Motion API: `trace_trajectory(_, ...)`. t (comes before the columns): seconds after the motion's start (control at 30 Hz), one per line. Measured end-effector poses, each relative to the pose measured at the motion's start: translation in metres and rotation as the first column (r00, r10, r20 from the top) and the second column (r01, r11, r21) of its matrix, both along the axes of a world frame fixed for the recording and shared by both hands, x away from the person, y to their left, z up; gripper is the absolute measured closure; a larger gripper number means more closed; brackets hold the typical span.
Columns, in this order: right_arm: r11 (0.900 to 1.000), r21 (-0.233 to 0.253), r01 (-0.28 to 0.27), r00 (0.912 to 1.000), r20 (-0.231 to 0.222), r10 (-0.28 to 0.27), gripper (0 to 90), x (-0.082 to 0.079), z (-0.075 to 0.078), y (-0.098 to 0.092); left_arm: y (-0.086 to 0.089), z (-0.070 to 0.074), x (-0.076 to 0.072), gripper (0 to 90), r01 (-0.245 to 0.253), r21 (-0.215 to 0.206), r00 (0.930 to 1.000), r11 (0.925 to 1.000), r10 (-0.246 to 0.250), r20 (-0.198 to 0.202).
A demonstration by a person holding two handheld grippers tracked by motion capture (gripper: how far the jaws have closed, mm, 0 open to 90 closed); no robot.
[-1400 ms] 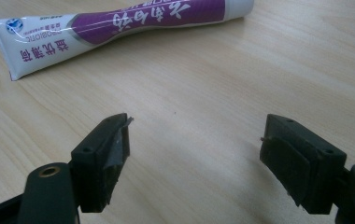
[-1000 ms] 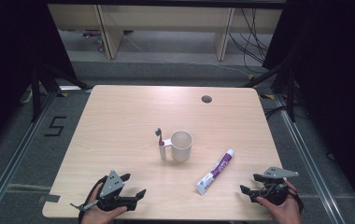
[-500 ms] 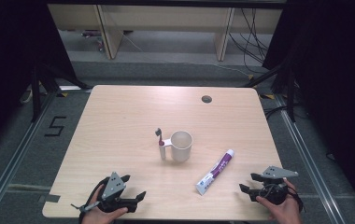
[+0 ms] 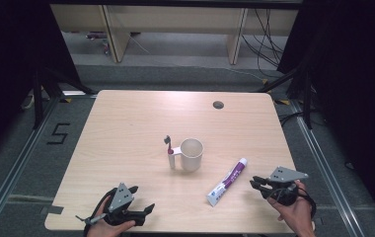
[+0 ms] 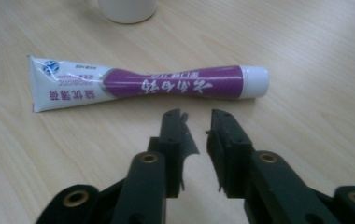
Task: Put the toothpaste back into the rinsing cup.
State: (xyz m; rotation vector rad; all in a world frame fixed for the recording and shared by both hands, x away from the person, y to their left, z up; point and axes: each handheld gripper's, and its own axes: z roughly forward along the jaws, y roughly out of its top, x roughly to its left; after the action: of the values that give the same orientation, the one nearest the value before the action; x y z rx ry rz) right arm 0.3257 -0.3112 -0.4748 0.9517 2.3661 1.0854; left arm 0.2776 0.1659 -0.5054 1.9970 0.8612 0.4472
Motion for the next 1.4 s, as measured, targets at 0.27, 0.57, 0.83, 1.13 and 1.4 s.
trace_trajectory(0.27, 0.999, -0.037, -0.032, 0.9995, 0.008, 0.032, 90.0, 0.020, 0.003, 0.015, -0.001, 0.000, 0.000, 18.4, 0.001, 0.000, 1.0000, 1.0000, -0.001, 0.000)
trace_trajectory(0.57, 0.998, -0.053, -0.037, 0.9989, 0.026, 0.039, 90.0, 0.046, 0.007, 0.029, 0.000, -0.001, 0.000, 18.4, 0.000, -0.010, 1.0000, 0.9999, 0.000, 0.003)
trace_trajectory(0.83, 0.997, -0.060, -0.039, 0.9988, 0.026, 0.041, 90.0, 0.066, 0.006, 0.042, 0.000, 0.000, 0.001, 18.4, 0.012, 0.017, 0.9999, 0.9998, -0.012, 0.008)
trace_trajectory(1.13, 0.998, -0.067, 0.001, 0.9994, -0.035, -0.003, 90.0, 0.092, 0.000, 0.050, -0.001, -0.001, 0.000, 18.4, 0.009, -0.008, 1.0000, 0.9999, -0.009, 0.000)
trace_trajectory(1.4, 0.993, -0.120, 0.019, 0.9942, -0.103, -0.032, 90.0, 0.100, -0.010, 0.043, -0.003, -0.002, 0.000, 18.4, 0.012, -0.009, 0.9999, 0.9999, -0.012, -0.004)
